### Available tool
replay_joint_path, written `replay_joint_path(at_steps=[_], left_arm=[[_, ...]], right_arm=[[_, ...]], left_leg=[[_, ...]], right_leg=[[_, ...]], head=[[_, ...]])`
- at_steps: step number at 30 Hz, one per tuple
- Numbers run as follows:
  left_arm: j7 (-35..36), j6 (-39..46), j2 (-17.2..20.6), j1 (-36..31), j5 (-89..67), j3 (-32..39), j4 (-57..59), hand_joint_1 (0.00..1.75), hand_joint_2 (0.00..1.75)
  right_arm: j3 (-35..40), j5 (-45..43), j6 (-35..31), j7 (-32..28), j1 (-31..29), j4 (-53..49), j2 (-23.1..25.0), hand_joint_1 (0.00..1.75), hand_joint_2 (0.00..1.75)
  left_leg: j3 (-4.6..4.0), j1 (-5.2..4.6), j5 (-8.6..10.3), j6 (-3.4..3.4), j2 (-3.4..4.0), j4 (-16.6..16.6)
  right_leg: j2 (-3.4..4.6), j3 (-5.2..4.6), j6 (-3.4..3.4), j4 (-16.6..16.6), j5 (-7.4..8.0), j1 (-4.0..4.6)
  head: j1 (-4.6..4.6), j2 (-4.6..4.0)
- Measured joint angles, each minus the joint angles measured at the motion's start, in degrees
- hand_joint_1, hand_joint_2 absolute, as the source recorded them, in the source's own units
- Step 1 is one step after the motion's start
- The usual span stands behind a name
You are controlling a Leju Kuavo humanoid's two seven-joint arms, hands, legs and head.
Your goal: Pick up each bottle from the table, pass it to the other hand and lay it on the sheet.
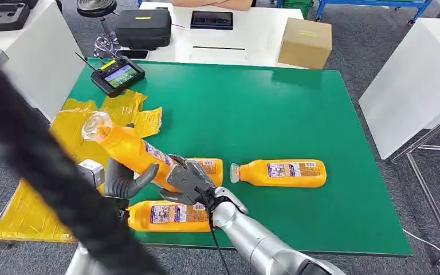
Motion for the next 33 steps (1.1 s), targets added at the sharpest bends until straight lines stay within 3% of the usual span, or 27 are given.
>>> replay_joint_path(at_steps=[5,6,7,10,13,23,24,30,33], left_arm=[[0.0,-1.2,0.0,0.0,0.7,0.1,0.0,0.00,1.75],[0.0,-1.7,0.0,0.0,1.1,0.1,0.0,0.63,1.75],[0.0,-2.3,0.0,0.0,1.5,0.1,0.0,1.54,1.75],[-0.3,-5.6,0.0,-0.1,4.0,0.2,0.0,1.48,1.75],[-0.3,-9.4,0.0,-0.2,7.3,0.4,0.0,1.59,1.75],[-0.3,-9.5,0.0,-0.2,7.3,0.4,0.0,1.61,1.75],[-0.2,-9.8,0.0,-0.2,7.5,0.4,0.0,1.75,1.75],[1.2,-15.3,0.0,-0.7,13.8,1.4,0.2,1.75,1.75],[4.8,-23.1,0.0,-0.3,25.7,3.9,0.2,1.75,1.75]], right_arm=[[0.0,0.5,0.0,0.0,0.0,0.0,0.0,1.52,1.75],[0.0,0.6,0.0,0.1,0.0,0.0,0.0,1.52,1.75],[0.0,0.7,0.0,0.1,0.0,0.0,0.0,1.52,1.75],[0.0,1.2,0.0,0.1,0.0,0.0,0.0,1.54,1.75],[0.0,1.8,0.0,0.5,0.0,0.0,0.0,1.57,1.75],[0.0,1.8,0.0,0.5,0.0,0.0,0.0,1.59,1.75],[0.0,1.8,0.0,0.5,0.0,0.0,0.0,1.55,1.75],[0.7,2.0,0.0,1.2,-0.5,0.0,0.0,1.52,1.75],[2.4,1.5,0.1,1.3,-1.1,-0.1,0.0,1.52,1.75]], left_leg=[[0.00,0.00,0.00,0.00,0.00,0.0],[0.00,0.00,0.00,0.00,0.00,0.0],[0.00,0.00,0.00,0.00,0.00,0.0],[0.00,0.00,0.00,0.00,0.00,0.0],[0.00,0.00,0.00,0.00,0.00,0.0],[0.00,0.00,0.00,0.00,0.00,0.0],[0.00,0.00,0.00,0.00,0.00,0.0],[0.00,0.00,0.00,0.00,0.01,0.0],[0.00,0.00,0.00,0.00,0.03,0.0]], right_leg=[[0.00,0.00,0.00,0.0,0.00,0.00],[0.00,0.00,0.00,0.0,0.00,0.00],[0.00,0.00,0.00,0.0,0.00,0.00],[0.00,-0.01,0.00,0.0,0.00,0.00],[0.00,0.00,0.00,0.0,0.00,0.00],[0.00,0.00,0.00,0.0,0.00,0.00],[0.00,0.00,0.00,0.0,0.00,0.00],[0.01,-0.02,0.00,0.0,0.00,0.00],[0.01,-0.06,0.00,0.0,0.00,0.00]], head=[[0.00,0.00],[0.00,0.00],[0.00,0.00],[0.00,0.00],[0.02,0.00],[0.02,0.00],[0.02,0.00],[0.00,0.00],[0.00,0.00]])
